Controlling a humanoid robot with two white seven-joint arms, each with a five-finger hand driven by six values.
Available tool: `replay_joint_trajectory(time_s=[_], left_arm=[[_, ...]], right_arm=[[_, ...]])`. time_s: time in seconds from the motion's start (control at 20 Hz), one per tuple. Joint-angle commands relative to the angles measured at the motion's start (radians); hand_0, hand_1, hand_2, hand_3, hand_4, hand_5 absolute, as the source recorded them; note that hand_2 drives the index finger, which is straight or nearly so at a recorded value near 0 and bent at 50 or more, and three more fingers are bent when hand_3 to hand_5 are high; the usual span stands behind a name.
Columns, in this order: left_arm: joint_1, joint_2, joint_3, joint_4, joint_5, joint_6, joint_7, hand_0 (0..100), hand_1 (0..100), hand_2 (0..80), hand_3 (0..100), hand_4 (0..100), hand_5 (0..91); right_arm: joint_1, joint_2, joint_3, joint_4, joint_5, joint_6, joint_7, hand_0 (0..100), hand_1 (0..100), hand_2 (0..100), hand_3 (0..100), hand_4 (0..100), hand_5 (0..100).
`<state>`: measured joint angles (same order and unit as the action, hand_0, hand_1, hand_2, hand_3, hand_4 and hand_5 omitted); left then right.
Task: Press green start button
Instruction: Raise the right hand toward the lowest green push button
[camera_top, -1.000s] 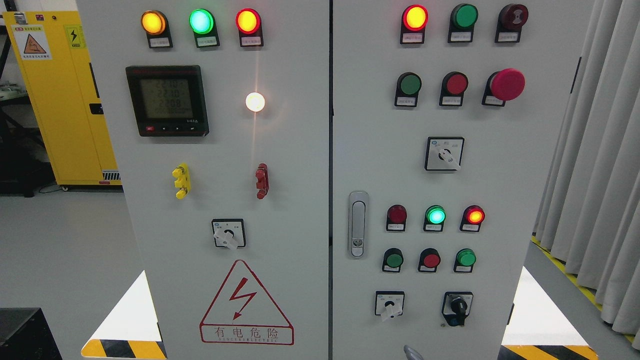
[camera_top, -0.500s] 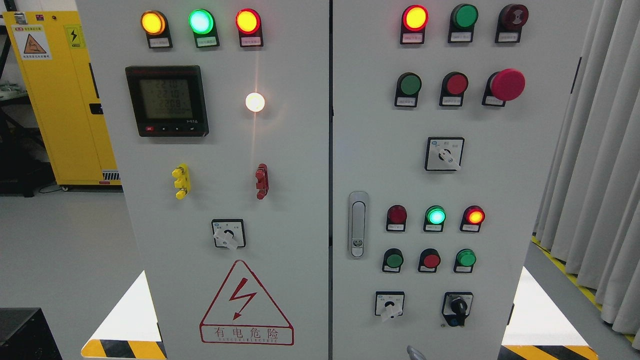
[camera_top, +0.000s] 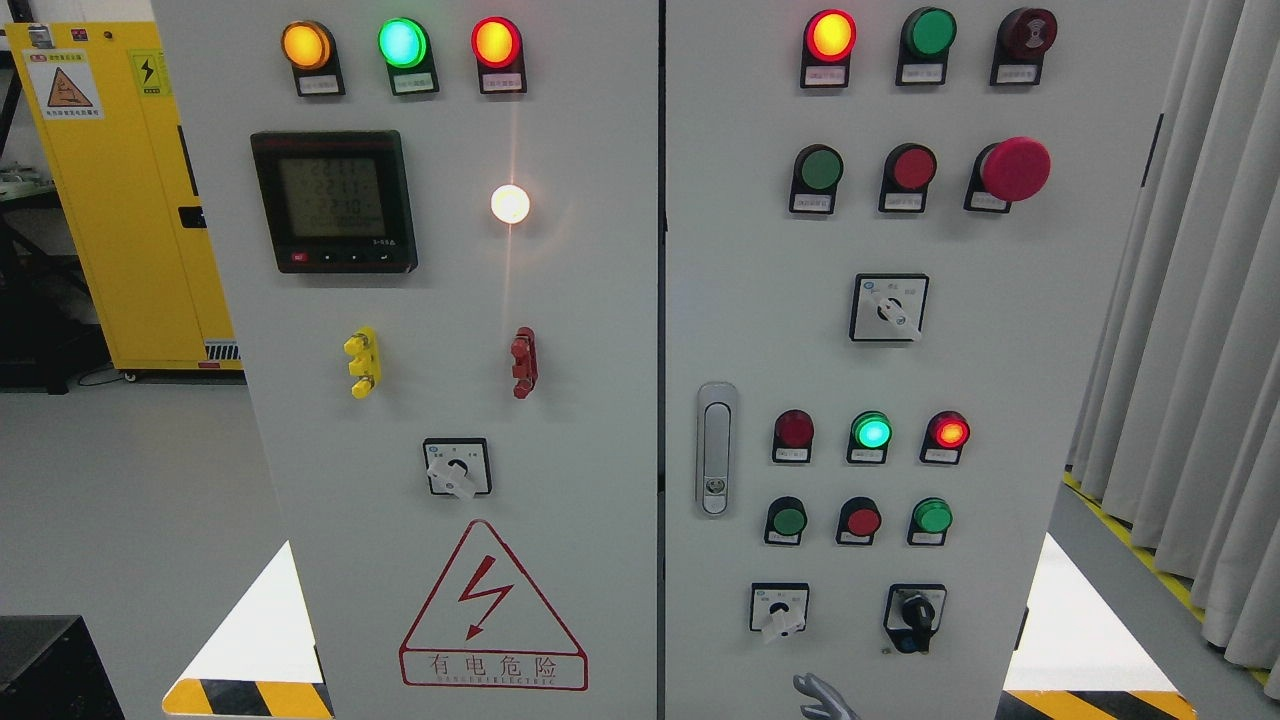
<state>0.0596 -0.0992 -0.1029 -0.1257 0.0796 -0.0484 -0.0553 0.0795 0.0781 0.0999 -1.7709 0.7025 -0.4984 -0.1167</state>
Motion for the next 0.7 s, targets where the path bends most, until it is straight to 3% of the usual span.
replay_joint_trajectory(time_s=[0.0,0.2,0.45,0.65], left_arm=[[0.000,0.001,0.000,0.000,0.000,0.001,-0.005,12,56,0.0,0,0,0.0],[0.000,0.001,0.000,0.000,0.000,0.001,-0.005,12,56,0.0,0,0,0.0],[0.000,0.000,0.000,0.000,0.000,0.001,-0.005,12,56,0.0,0,0,0.0],[0.000,0.001,0.000,0.000,0.000,0.001,-0.004,12,56,0.0,0,0,0.0]], right_arm=[[-0.093,0.003,-0.046,-0.016,0.285,0.008,-0.017,53,87,0,91,100,100],[-0.190,-0.001,-0.063,0.013,0.368,0.037,-0.017,52,87,0,94,100,100],[-0.230,-0.003,-0.075,0.039,0.420,0.080,-0.017,54,88,0,92,100,100],[-0.247,-0.003,-0.075,0.045,0.453,0.097,-0.014,64,90,0,92,100,100]])
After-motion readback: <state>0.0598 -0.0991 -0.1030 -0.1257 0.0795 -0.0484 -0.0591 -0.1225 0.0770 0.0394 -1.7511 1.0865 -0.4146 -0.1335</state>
